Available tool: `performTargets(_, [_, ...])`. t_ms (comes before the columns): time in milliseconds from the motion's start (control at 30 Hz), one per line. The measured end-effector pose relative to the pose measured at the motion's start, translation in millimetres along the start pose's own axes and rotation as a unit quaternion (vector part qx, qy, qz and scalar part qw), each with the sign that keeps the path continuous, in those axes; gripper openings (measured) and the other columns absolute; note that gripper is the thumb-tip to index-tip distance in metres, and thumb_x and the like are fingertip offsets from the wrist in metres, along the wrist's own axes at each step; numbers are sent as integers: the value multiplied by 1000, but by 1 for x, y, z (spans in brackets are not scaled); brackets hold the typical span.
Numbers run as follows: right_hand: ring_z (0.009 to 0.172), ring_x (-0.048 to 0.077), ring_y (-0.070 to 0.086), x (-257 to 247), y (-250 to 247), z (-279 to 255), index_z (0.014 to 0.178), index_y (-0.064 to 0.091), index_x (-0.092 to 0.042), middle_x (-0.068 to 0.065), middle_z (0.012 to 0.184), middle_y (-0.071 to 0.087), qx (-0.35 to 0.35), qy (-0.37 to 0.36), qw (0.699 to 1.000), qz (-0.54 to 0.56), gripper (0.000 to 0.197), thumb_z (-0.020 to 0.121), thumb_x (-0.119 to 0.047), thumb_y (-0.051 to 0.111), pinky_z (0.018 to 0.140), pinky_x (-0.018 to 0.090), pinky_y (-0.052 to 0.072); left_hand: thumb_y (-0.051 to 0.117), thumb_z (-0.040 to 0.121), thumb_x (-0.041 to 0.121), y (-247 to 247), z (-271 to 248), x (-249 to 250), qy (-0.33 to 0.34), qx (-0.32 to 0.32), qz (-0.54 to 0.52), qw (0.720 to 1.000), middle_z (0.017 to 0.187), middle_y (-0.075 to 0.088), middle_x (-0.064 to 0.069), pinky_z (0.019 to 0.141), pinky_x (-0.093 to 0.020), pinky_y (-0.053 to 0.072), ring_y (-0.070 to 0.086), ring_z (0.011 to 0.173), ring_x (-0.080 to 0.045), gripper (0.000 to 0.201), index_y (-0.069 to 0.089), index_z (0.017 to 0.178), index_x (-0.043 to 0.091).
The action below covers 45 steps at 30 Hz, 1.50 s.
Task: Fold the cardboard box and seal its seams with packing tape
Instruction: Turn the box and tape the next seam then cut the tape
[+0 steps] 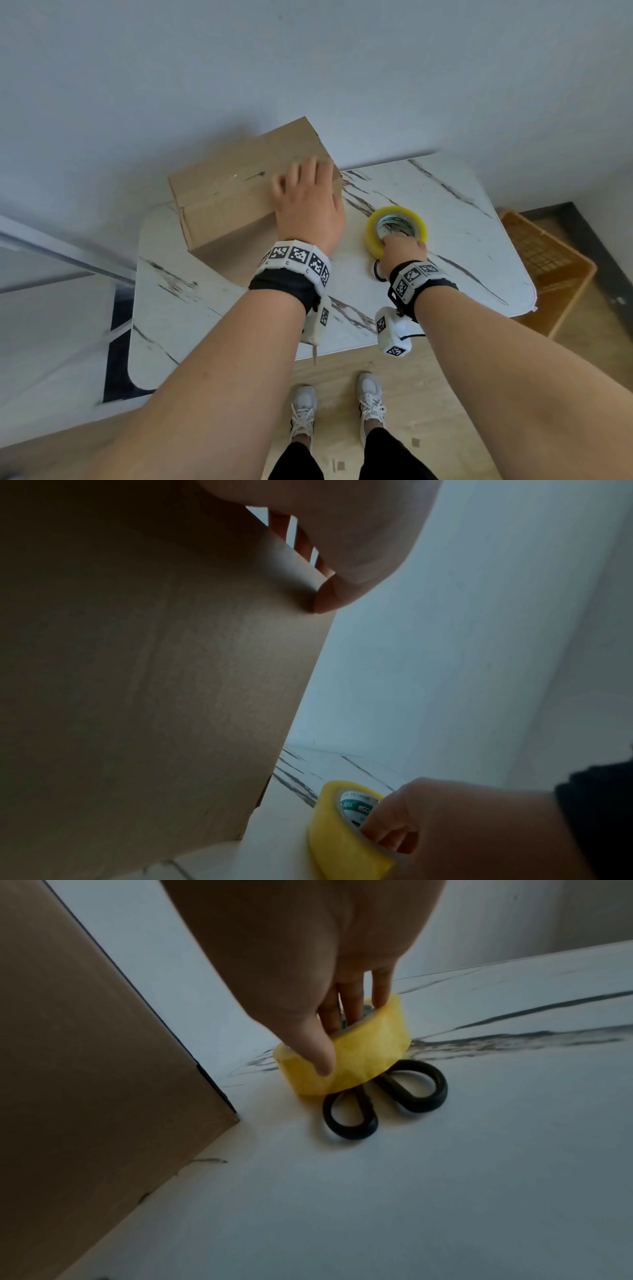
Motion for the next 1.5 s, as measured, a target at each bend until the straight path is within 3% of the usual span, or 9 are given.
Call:
performTargets(433, [110, 32, 57, 6, -51, -28, 130, 56, -16, 12, 121, 62, 38, 25, 979, 197, 40, 92, -11, 43, 96, 37, 43, 47, 88, 22, -5, 1, -5, -37, -78, -61, 994, 125, 50, 3, 105, -37, 25, 42, 120, -21, 34, 53, 122, 24])
performTargets(633, [73, 27, 46, 10, -95, -56, 76, 57, -7, 11, 72, 50, 91, 19, 933, 348, 17, 87, -4, 45, 54, 27, 31, 44, 92, 16, -22, 9, -4, -27, -137, -97, 986, 134, 45, 2, 107, -36, 26, 40, 127, -20, 38, 48, 130, 22])
performTargets(767, [89, 33, 59, 14, -122, -74, 104, 68, 1, 20, 95, 66, 117, 26, 897, 426, 27, 86, -4, 48, 77, 35, 47, 41, 95, 16, -37, 17, 3, -17, -175, -141, 974, 138, 45, 1, 102, -38, 39, 48, 122, -23, 42, 44, 136, 22])
performTargets(833, [78, 29, 55, 12, -136, -82, 90, 66, -3, 13, 79, 61, 128, 20, 884, 450, 20, 86, -5, 47, 67, 31, 43, 42, 96, 16, -43, 23, 9, -21, -197, -182, 963, 136, 47, -1, 99, -37, 43, 52, 117, -24, 41, 44, 136, 21])
performTargets(933, [57, 19, 30, 8, -152, -93, 67, 43, -11, 2, 60, 35, 144, 12, 867, 477, 17, 82, -5, 45, 53, 28, 23, 44, 97, 18, -54, 32, 19, -15, -200, -219, 955, 138, 45, -3, 99, -29, 39, 51, 117, -21, 38, 47, 135, 19])
performTargets(1033, [55, 16, 30, 4, -164, -106, 67, 45, -11, -1, 59, 35, 159, -5, 848, 506, 17, 83, -5, 46, 53, 26, 23, 42, 99, 27, -60, 36, 25, -13, -208, -230, 951, 145, 42, -1, 95, -24, 35, 50, 122, -18, 41, 46, 138, 18])
performTargets(1200, [64, 11, 48, 0, -178, -119, 88, 65, -10, 1, 76, 58, 175, -52, 832, 524, 17, 85, -7, 48, 58, 24, 37, 36, 101, 39, -56, 38, 29, -18, -251, -234, 939, 154, 32, 1, 108, -28, 29, 36, 138, -18, 49, 35, 147, 20])
performTargets(1367, [63, 14, 46, -2, -181, -125, 87, 67, -5, 4, 75, 57, 183, -64, 819, 540, 19, 83, -6, 49, 58, 24, 37, 38, 100, 37, -44, 34, 35, -39, -285, -292, 912, 155, 30, -2, 110, -30, 28, 34, 140, -19, 50, 35, 147, 18])
performTargets(1500, [63, 15, 46, -2, -181, -125, 90, 68, -2, 5, 74, 56, 192, -64, 812, 548, 19, 83, -5, 50, 57, 24, 37, 41, 100, 35, -43, 36, 34, -37, -262, -298, 917, 153, 35, 0, 109, -30, 31, 39, 137, -18, 47, 41, 144, 19])
Point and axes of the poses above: each hand's wrist, its own z-axis towards the middle knuckle, its own y-axis out of the palm, x = y × z, the point moved 9 cm from there along z, towards the middle knuckle
